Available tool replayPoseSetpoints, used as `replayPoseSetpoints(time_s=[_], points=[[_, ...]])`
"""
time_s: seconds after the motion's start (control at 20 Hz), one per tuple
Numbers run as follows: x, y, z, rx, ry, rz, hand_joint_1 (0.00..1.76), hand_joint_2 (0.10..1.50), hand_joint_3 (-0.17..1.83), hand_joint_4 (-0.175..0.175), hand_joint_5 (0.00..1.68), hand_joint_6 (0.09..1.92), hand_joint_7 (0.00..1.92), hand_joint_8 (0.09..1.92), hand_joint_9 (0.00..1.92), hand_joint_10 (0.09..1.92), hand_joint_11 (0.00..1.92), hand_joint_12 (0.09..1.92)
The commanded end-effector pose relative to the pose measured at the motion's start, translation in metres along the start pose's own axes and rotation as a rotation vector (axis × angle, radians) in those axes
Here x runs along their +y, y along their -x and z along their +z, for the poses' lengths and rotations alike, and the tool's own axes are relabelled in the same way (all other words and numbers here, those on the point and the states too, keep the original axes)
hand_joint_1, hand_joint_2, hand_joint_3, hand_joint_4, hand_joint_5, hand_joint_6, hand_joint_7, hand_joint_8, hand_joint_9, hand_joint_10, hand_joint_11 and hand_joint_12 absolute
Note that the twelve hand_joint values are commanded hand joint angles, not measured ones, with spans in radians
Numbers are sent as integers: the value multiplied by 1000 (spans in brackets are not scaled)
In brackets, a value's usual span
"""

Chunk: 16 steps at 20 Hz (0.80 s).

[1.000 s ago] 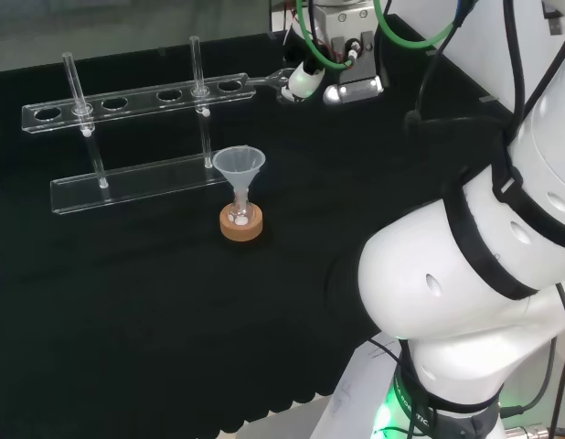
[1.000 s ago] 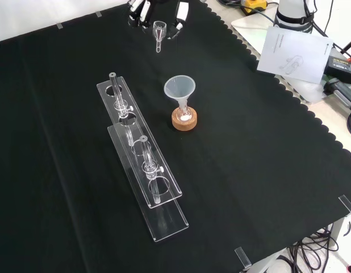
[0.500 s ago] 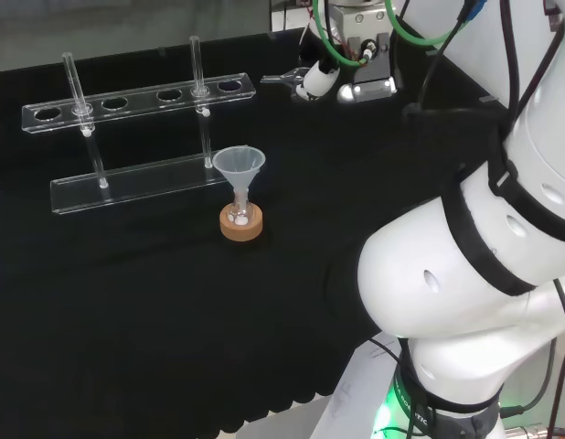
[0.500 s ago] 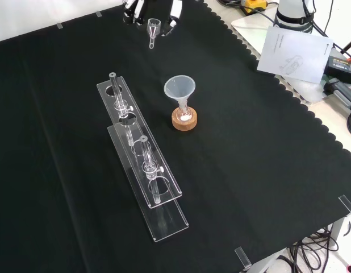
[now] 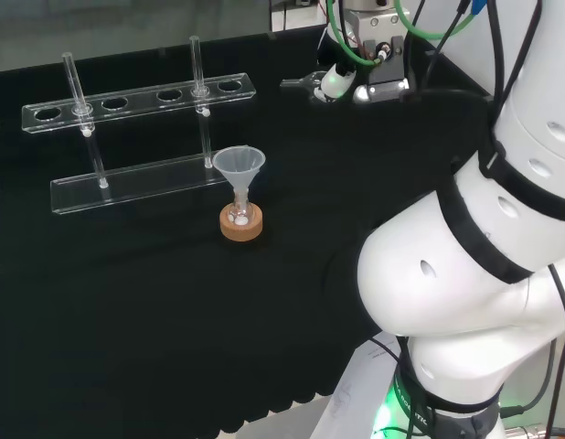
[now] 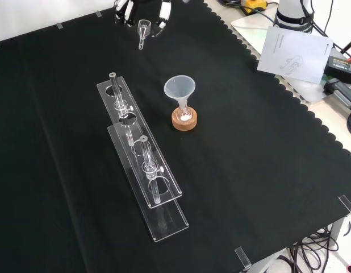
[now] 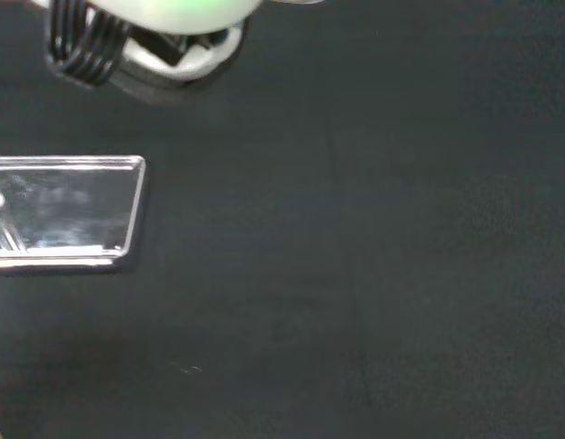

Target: Put the weighing funnel back on the table.

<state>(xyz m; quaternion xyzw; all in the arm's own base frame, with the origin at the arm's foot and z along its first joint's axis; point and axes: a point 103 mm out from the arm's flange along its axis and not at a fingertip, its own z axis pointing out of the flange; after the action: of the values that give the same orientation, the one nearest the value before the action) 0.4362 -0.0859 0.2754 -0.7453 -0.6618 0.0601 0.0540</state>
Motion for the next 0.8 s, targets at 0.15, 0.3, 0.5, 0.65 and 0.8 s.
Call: replayPoseSetpoints(time_s=[0.15, 0.3, 0.5, 0.65, 0.8], points=[[32, 31, 21, 10, -19, 23, 1083, 696, 702, 175, 1131, 941, 507, 667, 820, 427, 652, 1159], [40, 39, 32, 21, -9, 29, 1083, 696, 701, 175, 1131, 941, 507, 667, 820, 428, 652, 1159], [50, 45, 45, 29, -28, 32, 1083, 696, 701, 175, 1132, 941, 508, 667, 820, 428, 652, 1159], [58, 49, 56, 35, -45, 32, 1083, 697, 701, 175, 1132, 941, 509, 667, 821, 429, 653, 1160], [66, 54, 69, 46, -61, 29, 1083, 696, 701, 175, 1132, 941, 509, 667, 821, 429, 653, 1160]])
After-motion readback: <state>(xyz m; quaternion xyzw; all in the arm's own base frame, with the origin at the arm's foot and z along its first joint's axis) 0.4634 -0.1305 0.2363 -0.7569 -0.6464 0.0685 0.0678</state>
